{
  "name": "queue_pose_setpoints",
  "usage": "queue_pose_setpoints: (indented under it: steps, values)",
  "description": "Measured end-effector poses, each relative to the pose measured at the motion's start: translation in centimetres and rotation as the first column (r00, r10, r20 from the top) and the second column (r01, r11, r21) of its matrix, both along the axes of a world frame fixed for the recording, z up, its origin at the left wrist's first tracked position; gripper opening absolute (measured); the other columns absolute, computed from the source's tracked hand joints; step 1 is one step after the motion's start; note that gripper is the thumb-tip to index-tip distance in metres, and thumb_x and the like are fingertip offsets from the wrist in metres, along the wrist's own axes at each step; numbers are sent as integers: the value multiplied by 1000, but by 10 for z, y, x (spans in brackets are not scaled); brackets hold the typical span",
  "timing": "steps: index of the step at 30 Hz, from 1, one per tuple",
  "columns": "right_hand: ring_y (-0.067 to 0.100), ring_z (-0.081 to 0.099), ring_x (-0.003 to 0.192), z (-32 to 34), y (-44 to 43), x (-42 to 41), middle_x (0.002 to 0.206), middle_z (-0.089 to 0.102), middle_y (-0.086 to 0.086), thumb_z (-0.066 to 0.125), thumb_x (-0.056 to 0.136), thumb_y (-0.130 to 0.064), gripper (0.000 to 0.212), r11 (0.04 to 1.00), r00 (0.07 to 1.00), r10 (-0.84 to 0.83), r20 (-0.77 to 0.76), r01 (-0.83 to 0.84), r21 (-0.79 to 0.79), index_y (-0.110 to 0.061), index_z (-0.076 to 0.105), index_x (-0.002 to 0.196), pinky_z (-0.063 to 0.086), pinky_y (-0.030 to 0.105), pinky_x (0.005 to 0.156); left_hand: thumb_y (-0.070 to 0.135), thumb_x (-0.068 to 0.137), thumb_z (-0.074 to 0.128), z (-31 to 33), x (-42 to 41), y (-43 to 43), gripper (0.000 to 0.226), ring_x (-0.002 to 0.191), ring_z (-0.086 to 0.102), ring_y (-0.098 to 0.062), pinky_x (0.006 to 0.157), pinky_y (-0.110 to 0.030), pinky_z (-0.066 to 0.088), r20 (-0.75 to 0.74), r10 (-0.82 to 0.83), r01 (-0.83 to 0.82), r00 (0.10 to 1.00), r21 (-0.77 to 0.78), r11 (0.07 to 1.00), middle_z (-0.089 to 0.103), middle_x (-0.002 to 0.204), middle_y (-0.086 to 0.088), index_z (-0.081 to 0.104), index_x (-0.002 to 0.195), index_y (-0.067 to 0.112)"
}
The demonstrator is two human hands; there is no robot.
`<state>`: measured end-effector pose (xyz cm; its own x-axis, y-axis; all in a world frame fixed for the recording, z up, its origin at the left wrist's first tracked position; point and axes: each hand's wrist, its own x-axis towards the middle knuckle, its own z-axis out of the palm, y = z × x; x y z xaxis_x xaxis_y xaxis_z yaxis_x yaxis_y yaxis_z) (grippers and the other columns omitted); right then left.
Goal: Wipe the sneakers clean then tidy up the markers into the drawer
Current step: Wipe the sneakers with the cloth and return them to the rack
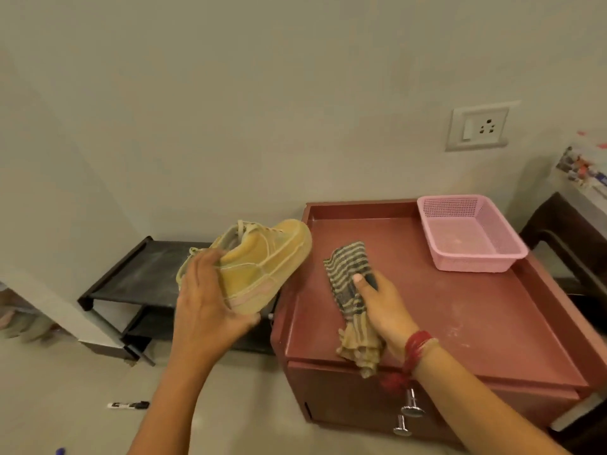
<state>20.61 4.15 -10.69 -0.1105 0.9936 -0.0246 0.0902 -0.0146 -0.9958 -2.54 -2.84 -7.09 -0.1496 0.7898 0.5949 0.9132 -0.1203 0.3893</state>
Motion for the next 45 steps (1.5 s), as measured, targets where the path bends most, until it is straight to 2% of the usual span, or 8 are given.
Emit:
queue_pose_setpoints:
  steps: [3, 5, 9, 13, 16, 19, 36, 45]
  values:
    - [21, 44, 129, -5, -1, -1, 149, 37, 0, 36, 95, -1, 57, 889, 746, 87, 661, -358, 286, -34, 36, 141, 36, 27, 104, 20, 49, 87, 3, -18, 12, 94, 93, 46, -17, 60, -33, 43, 20, 71, -71, 997, 14, 997, 35, 127, -4, 32, 126, 18]
    - [26, 34, 137, -7, 0, -3, 157, 17, 1, 40, 93, -2, 63, 822, 531, 10, 847, -486, 295, -38, 30, 143, 31, 33, 109, 15, 50, 87, -2, -32, 28, 93, 91, 43, -15, 56, -28, 40, -43, 91, -91, 995, -14, 996, 35, 126, -6, 33, 126, 14]
    - [29, 65, 105, -11, 12, -3, 127, 60, 14, 82, 58, -1, 66, 755, 466, -250, 849, -455, 472, -24, 66, 117, 55, 32, 78, 20, 51, 85, -22, -50, 67, 91, 91, 49, -21, 56, -33, 48, -117, 95, -106, 989, -98, 989, 34, 126, -6, 34, 126, 14]
    - [31, 65, 105, -13, 20, 1, 120, 63, 17, 60, 67, 8, 52, 715, 414, -297, 860, -501, 488, -17, 69, 112, 55, 37, 80, 24, 52, 85, -48, -51, 102, 93, 104, 50, -31, 58, -38, 52, -149, 64, -84, 987, -132, 988, 34, 129, -10, 33, 129, 14]
    - [34, 37, 135, -30, 14, -3, 147, 37, 16, 20, 87, -8, 58, 764, 198, -44, 979, -625, 161, -23, 45, 137, 30, 47, 109, 26, 54, 84, -67, -47, 121, 92, 103, 49, -33, 57, -33, 47, -168, 81, -105, 983, -138, 985, 37, 128, -13, 34, 130, 11]
    - [28, 1, 146, -46, 7, 1, 158, -4, 6, 28, 95, -3, 65, 766, 46, 246, 968, -621, -165, -27, 2, 150, 7, 46, 117, 24, 52, 83, -85, -47, 134, 94, 97, 51, -35, 60, -36, 46, -200, 85, -118, 976, -161, 980, 40, 125, -18, 36, 131, 8]
    - [19, -1, 146, -51, 20, 0, 159, -2, -6, 32, 100, -21, 58, 794, 209, 300, 931, -595, -123, -29, 2, 150, 5, 36, 117, 20, 57, 82, -131, -85, 100, 96, 114, 46, -27, 87, -35, 50, -271, -109, 12, 957, -335, 942, 39, 127, -10, 31, 138, 18]
    - [18, 1, 146, -50, 21, -3, 159, -1, -6, 33, 99, -26, 58, 811, 207, 292, 934, -571, -127, -29, 4, 150, 5, 37, 117, 24, 69, 77, -120, -79, 77, 83, 117, 44, -10, 93, -21, 41, -121, -123, 79, 985, -317, 945, 39, 133, 3, 32, 139, 24]
